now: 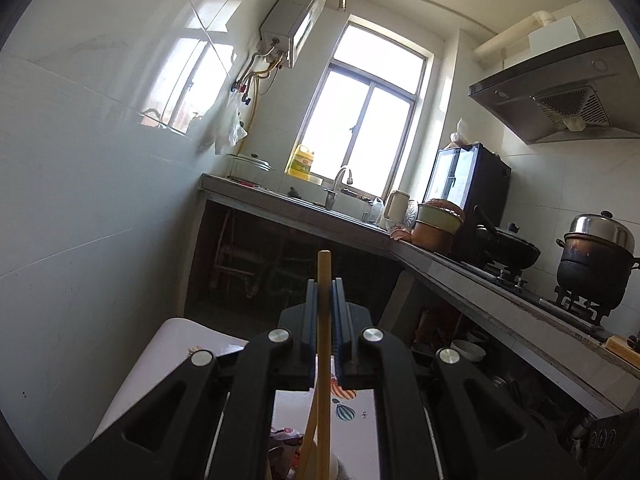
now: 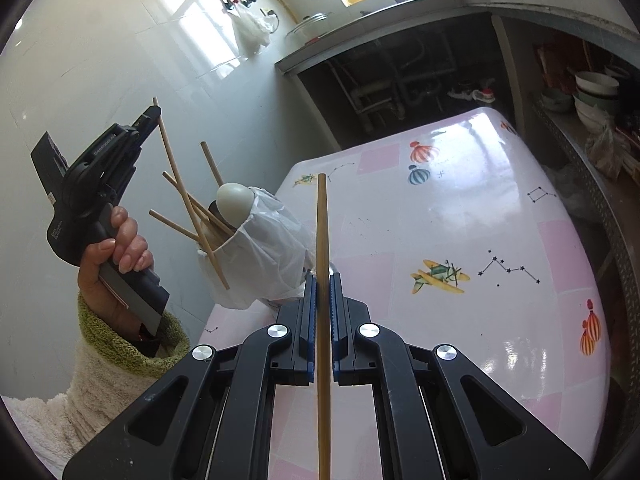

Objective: Organize utensils
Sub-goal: 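Lift both held chopsticks up over the bagged holder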

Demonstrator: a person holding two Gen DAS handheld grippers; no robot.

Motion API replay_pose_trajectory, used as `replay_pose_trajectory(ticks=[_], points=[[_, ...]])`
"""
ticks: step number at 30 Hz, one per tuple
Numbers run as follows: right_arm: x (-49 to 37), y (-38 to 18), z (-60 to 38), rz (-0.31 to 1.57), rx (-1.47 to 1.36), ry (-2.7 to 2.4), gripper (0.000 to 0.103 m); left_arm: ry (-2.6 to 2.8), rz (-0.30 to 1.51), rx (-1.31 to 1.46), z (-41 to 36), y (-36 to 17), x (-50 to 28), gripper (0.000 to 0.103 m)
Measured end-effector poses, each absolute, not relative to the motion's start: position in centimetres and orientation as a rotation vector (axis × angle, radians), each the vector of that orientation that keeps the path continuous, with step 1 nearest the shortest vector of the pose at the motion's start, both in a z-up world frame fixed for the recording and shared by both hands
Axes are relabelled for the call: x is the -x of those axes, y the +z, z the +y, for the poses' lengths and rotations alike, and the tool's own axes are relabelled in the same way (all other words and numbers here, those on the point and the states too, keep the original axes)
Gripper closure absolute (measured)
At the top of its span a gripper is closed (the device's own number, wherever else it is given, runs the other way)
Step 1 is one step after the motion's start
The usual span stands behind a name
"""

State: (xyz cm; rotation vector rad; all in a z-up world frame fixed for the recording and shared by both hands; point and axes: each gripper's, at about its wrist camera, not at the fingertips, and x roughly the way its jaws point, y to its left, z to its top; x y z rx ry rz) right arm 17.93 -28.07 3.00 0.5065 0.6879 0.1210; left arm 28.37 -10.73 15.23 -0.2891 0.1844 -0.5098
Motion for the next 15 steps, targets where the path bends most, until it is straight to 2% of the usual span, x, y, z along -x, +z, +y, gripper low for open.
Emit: replay_pose_trajectory(ticks=[4, 10, 15], points=[[-18.0, 3.0, -28.5, 0.684, -0.524, 0.134, 0.099, -0.511, 0.166, 0.296, -10.7, 16.4, -28.3, 0.097], [-17.9, 2.9, -29.0, 0.675, -0.537, 0.143, 0.099, -0.481, 0.027, 0.264, -10.6, 20.5, -27.9, 0.097], [-18.0, 2.7, -29.2, 0.681, -0.542, 0.146, 0.099, -0.458, 0.047, 0.246, -11.3, 19.6, -29.0, 0.097]])
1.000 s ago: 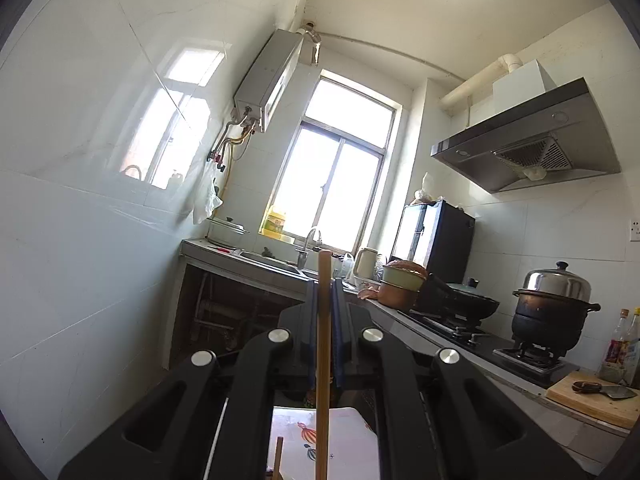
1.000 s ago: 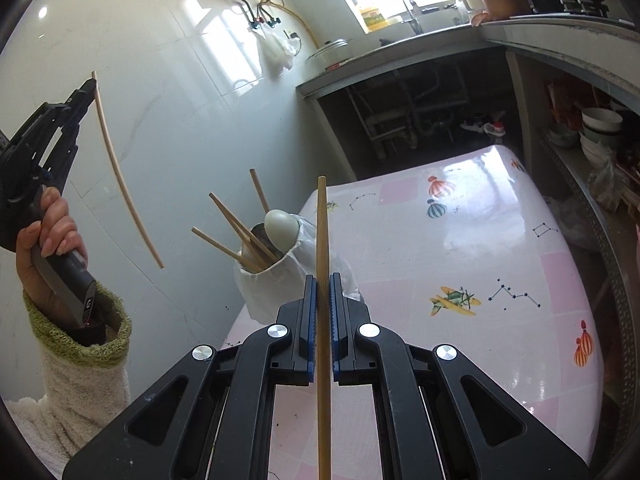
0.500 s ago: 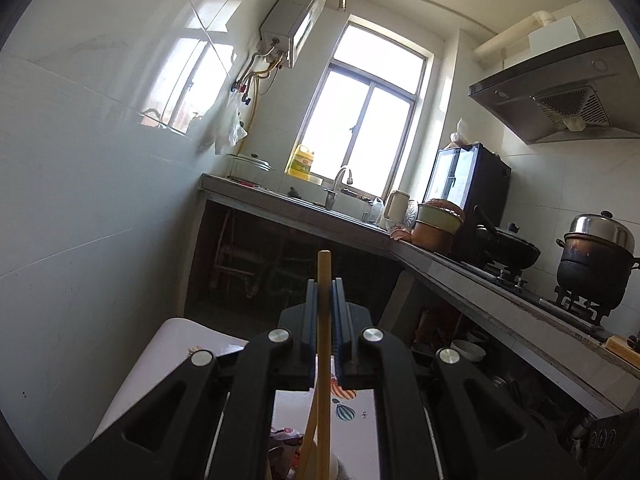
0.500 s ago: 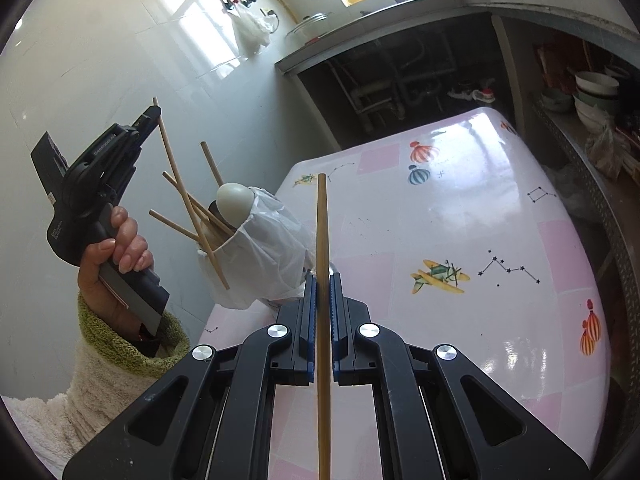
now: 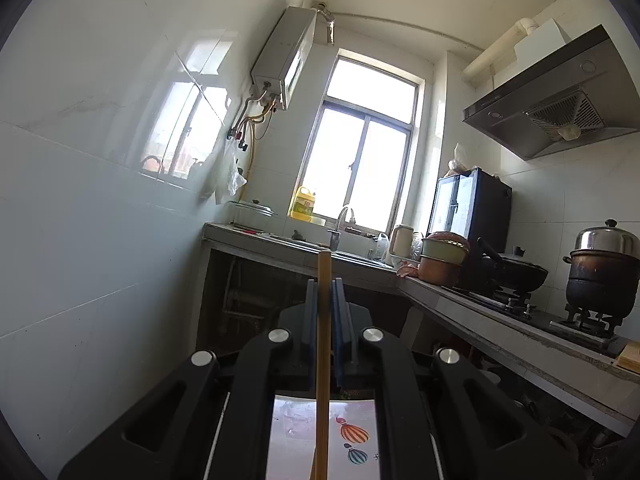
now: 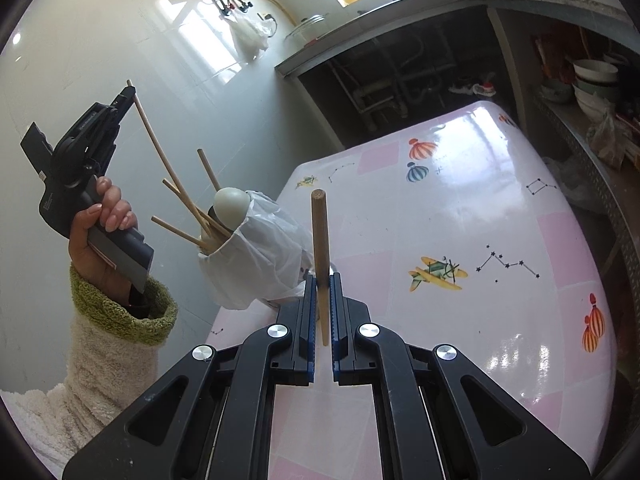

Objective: Organize utensils
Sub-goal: 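Lift both held chopsticks up over the bagged holder, then insert the chopstick into the holder and open the left tool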

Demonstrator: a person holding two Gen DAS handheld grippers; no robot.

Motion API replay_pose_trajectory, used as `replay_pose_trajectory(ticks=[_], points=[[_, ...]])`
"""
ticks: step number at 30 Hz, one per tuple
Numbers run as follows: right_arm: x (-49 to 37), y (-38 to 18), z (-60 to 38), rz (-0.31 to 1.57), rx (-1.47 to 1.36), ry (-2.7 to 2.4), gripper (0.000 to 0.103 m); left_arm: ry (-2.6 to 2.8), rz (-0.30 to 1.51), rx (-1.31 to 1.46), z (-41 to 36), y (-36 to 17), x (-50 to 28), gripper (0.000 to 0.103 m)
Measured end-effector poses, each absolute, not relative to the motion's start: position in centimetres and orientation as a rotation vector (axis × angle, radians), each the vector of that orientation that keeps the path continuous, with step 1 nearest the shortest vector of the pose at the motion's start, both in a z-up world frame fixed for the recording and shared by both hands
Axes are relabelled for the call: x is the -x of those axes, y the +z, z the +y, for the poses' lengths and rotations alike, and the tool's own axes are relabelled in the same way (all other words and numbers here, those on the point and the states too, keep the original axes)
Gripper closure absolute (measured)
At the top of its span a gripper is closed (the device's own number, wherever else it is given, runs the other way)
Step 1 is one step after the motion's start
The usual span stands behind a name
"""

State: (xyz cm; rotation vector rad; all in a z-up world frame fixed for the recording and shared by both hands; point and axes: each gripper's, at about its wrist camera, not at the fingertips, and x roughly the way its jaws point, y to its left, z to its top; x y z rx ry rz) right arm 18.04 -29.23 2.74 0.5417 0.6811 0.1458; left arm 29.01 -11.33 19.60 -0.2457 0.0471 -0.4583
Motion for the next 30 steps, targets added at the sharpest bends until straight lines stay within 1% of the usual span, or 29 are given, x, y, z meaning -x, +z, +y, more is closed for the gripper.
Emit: replay_pose_trajectory(ticks=[6, 14, 22, 27, 28, 29, 30], points=[[-18.1, 3.0, -29.1, 0.68, -0.535, 0.151, 0.099, -0.457, 0.121, 0.259, -11.3, 16.8, -29.5, 0.097], [-17.3, 4.1, -28.7, 0.655, -0.516, 0.163, 0.099, -0.472, 0.207, 0.218, -10.1, 13.7, -27.3, 0.097], [-16.4, 6.3, -28.4, 0.614, -0.485, 0.164, 0.099, -0.448, 0.332, 0.118, -9.0, 10.6, -24.7, 0.097], [-16.3, 8.3, -27.6, 0.58, -0.442, 0.16, 0.099, -0.448, 0.355, 0.113, -7.8, 10.1, -23.3, 0.096], [-16.3, 9.0, -27.5, 0.568, -0.433, 0.16, 0.099, -0.457, 0.362, 0.119, -7.5, 10.2, -23.0, 0.093], [-16.3, 9.7, -27.3, 0.554, -0.424, 0.161, 0.099, -0.465, 0.365, 0.123, -7.3, 10.3, -22.7, 0.085], [-16.3, 10.4, -27.2, 0.539, -0.413, 0.163, 0.099, -0.466, 0.367, 0.123, -7.0, 10.4, -22.3, 0.078]])
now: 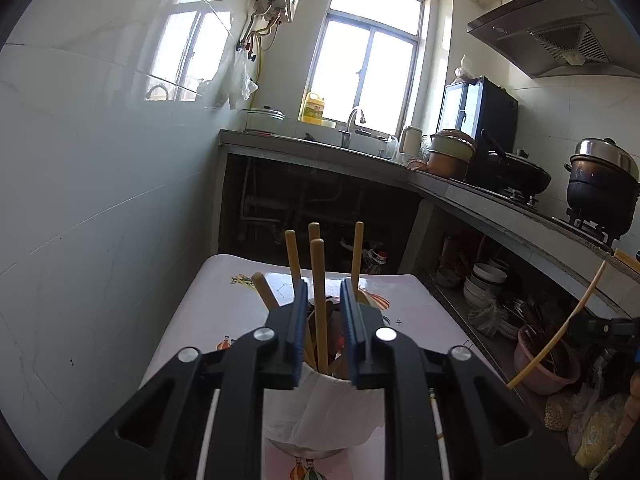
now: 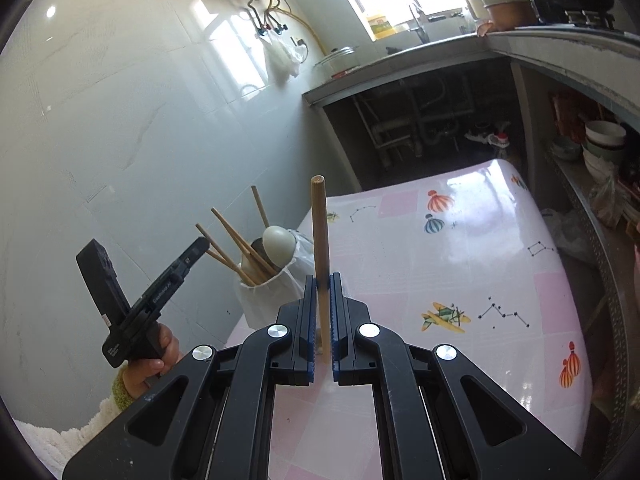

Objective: Organize utensils
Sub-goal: 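Insert the chopstick into the holder and open the left tool, then insert the chopstick into the holder and open the right tool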

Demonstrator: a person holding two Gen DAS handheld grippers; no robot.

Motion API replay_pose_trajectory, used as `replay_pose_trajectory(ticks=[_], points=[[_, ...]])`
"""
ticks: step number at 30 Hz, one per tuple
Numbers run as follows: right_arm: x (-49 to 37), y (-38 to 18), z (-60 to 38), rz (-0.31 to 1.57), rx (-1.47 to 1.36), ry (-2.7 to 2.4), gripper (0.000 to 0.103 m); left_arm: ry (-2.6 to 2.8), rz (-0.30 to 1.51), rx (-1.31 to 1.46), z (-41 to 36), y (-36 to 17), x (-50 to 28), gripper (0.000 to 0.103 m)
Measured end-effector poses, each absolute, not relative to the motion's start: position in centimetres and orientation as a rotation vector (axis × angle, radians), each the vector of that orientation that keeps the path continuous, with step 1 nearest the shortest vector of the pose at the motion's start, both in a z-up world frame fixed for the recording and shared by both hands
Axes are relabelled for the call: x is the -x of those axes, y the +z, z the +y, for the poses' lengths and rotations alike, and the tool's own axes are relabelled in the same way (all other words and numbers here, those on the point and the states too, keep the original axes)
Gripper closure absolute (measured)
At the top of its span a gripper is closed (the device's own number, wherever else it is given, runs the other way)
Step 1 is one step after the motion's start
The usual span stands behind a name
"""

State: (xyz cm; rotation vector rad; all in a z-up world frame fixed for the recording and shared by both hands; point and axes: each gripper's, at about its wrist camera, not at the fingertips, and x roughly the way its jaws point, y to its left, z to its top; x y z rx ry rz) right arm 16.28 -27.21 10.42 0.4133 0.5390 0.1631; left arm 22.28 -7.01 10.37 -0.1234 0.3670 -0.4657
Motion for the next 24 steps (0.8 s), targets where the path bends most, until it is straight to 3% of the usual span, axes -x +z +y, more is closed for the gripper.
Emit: replay_pose_trajectory(ticks=[1, 2, 3, 5, 10, 24], points=[[-16.3, 11.2, -27.1, 0.522, -0.404, 0.165, 0.099, -0.466, 0.367, 0.125, -6.7, 10.4, -21.7, 0.063], [-16.4, 12.2, -27.0, 0.504, -0.395, 0.17, 0.099, -0.471, 0.359, 0.127, -6.3, 10.4, -21.1, 0.057], [-16.5, 13.1, -26.8, 0.487, -0.387, 0.178, 0.099, -0.473, 0.349, 0.122, -6.0, 10.5, -20.3, 0.055], [-16.8, 15.0, -26.5, 0.451, -0.373, 0.193, 0.099, -0.474, 0.346, 0.113, -5.3, 10.4, -18.8, 0.041], [-18.9, 18.3, -24.9, 0.383, -0.336, 0.225, 0.099, -0.466, 0.393, 0.116, -2.9, 9.2, -15.9, 0.026], [-27.8, 15.3, -20.3, 0.489, -0.261, 0.201, 0.099, -0.356, 0.542, 0.15, 2.2, 3.8, -13.8, 0.02]])
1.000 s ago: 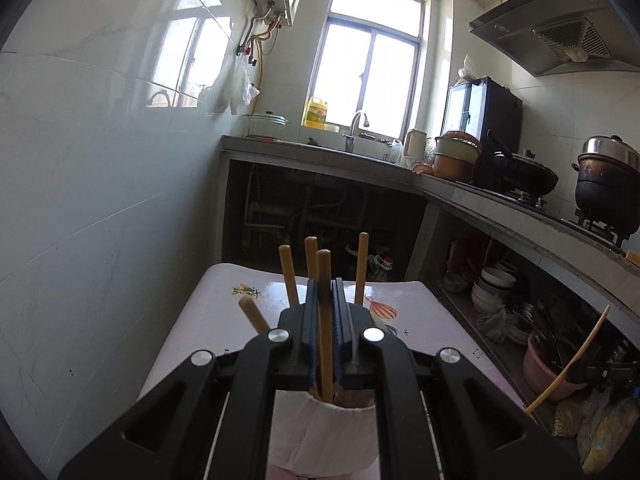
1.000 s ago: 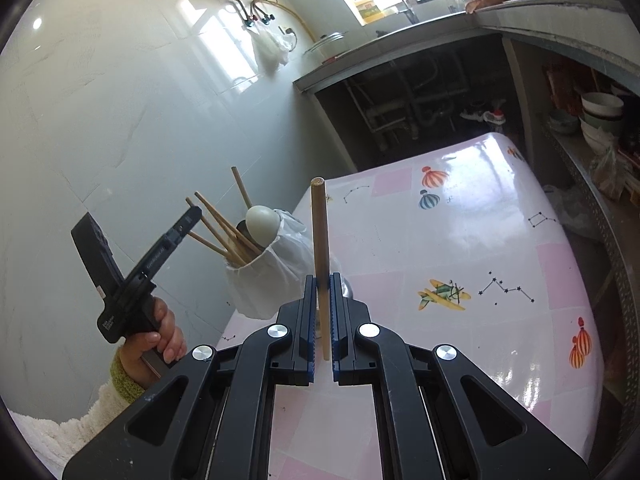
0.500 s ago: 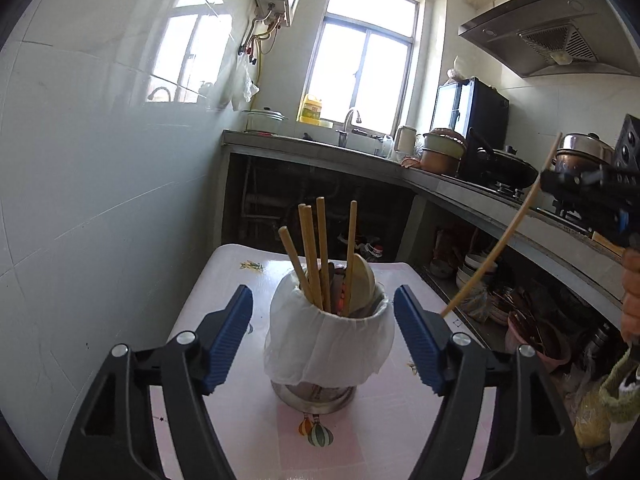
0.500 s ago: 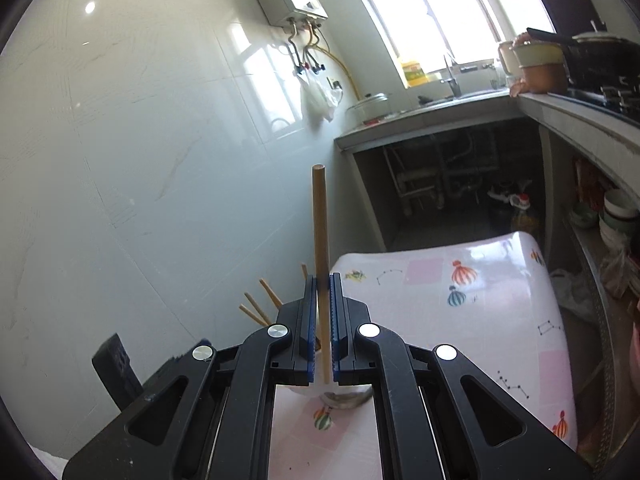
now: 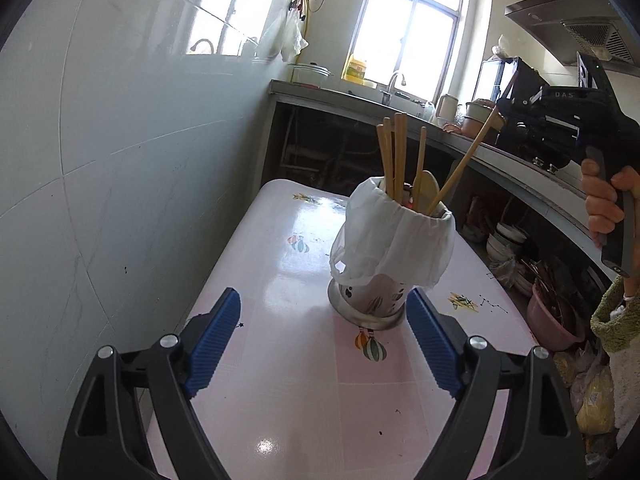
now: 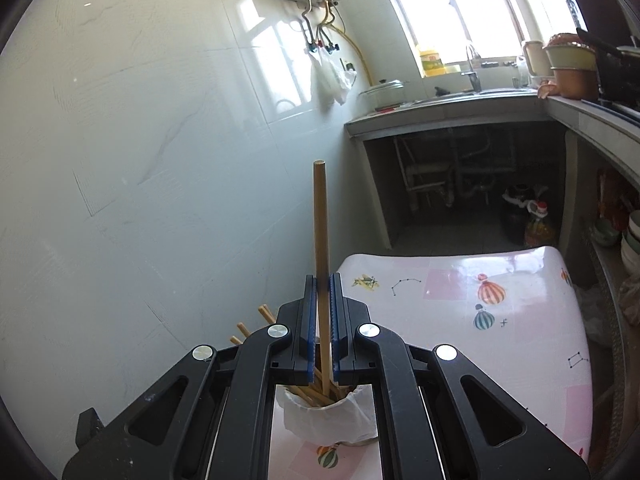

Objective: Organize utensils
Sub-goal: 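Insert the chopstick into the holder and open the right tool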

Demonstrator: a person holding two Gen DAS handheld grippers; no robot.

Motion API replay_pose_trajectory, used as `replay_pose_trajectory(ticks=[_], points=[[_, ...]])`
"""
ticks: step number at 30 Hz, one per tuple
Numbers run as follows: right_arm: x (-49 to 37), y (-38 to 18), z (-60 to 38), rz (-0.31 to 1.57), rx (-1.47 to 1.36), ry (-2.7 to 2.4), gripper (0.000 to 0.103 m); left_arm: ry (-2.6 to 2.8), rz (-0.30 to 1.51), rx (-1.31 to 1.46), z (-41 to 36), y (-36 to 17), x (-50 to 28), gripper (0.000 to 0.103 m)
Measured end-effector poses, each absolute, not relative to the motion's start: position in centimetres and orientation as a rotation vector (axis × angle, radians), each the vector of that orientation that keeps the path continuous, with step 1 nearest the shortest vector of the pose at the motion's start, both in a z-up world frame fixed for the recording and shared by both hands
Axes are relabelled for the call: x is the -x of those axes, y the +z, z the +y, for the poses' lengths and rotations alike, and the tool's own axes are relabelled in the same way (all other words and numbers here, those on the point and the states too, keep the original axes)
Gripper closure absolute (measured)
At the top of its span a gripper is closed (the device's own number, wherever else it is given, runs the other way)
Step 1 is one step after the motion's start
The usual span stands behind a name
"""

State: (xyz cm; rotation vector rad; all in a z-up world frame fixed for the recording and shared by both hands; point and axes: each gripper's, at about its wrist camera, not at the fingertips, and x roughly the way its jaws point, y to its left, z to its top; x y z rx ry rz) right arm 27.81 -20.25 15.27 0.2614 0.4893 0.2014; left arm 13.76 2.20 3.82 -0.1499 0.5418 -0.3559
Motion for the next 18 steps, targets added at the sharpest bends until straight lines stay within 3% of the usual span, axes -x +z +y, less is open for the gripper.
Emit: replay_pose_trajectory(ticks=[13, 18], points=[[-29.9, 7.4, -15.4, 0.681, -0.051, 0.112, 0.099, -0.331, 0.55, 0.137, 2.2, 3.3, -13.3, 0.014], [-29.1, 7.1, -15.3, 0.699, -0.067, 0.117, 0.097, -0.309, 0.552, 0.119, 1.5, 3.8, -12.9, 0.011]])
